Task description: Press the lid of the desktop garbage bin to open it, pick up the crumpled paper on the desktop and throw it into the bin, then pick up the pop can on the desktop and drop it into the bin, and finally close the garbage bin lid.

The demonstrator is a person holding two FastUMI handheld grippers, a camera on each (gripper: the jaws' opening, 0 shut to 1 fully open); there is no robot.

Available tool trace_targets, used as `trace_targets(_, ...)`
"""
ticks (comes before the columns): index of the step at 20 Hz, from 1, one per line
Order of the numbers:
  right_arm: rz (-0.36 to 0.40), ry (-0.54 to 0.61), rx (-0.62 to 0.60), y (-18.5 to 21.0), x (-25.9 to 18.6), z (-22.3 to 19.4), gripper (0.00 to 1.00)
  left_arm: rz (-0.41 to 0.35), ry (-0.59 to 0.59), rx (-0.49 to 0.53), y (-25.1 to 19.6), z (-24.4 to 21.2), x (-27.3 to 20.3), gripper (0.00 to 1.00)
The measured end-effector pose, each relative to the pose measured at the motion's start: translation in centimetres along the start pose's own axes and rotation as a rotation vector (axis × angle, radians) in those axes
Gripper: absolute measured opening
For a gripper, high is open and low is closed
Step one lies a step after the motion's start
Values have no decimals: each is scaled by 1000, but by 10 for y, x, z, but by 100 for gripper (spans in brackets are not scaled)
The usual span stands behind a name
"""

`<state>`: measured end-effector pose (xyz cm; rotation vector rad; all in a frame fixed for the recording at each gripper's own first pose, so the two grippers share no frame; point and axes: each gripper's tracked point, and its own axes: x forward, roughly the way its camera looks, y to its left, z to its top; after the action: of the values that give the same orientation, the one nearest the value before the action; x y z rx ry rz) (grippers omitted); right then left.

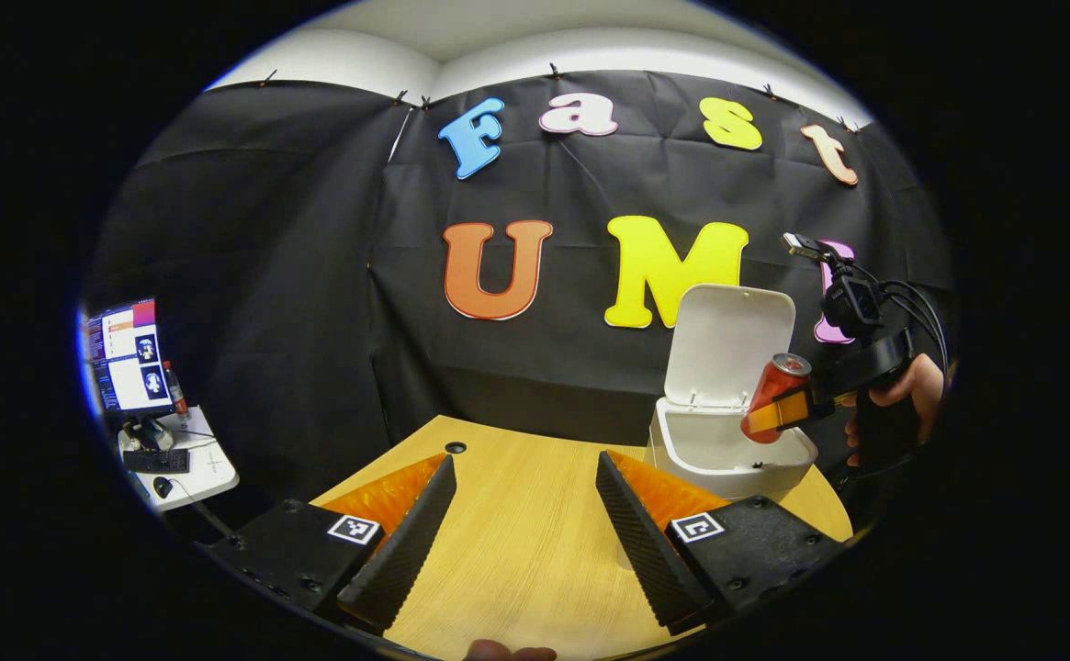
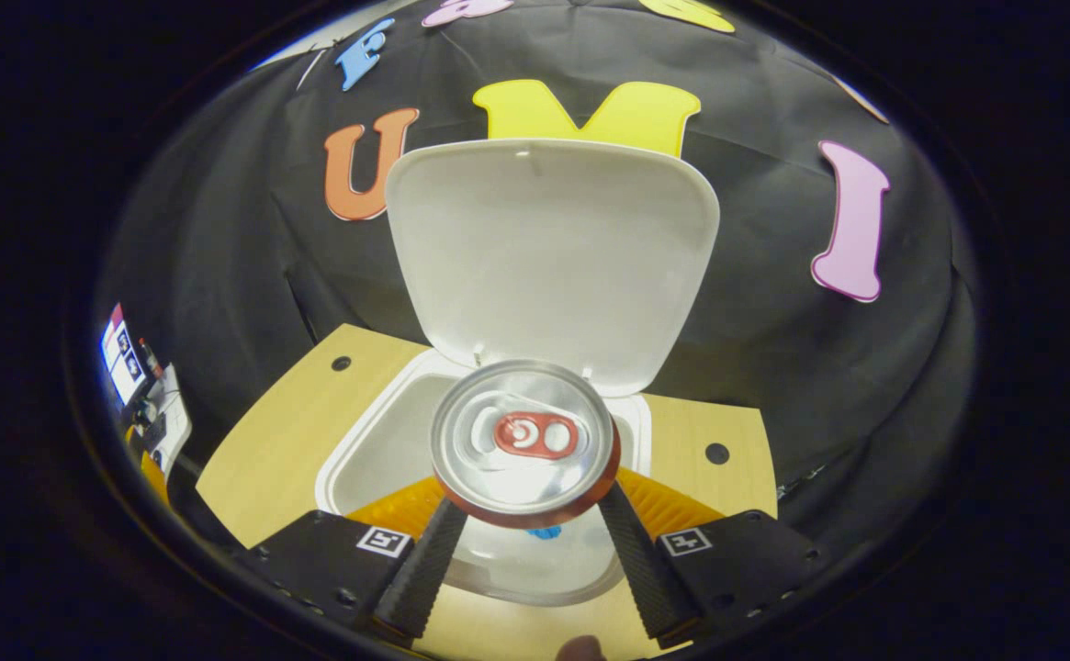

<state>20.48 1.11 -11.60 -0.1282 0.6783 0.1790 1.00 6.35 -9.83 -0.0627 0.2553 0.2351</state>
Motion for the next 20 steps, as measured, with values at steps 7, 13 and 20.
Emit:
trace_targets(7,-15,-61,41,-13,-5,13,98,7,-2,-4,-4,2,-2,99)
trace_targets(13,-37,-126,73,-25,-26,22,98,-28,-6,-2,-19,4,-3,99)
trace_targets(20,-78,-226,122,-19,-62,44,98,-79,-40,15,-36,14,-7,99)
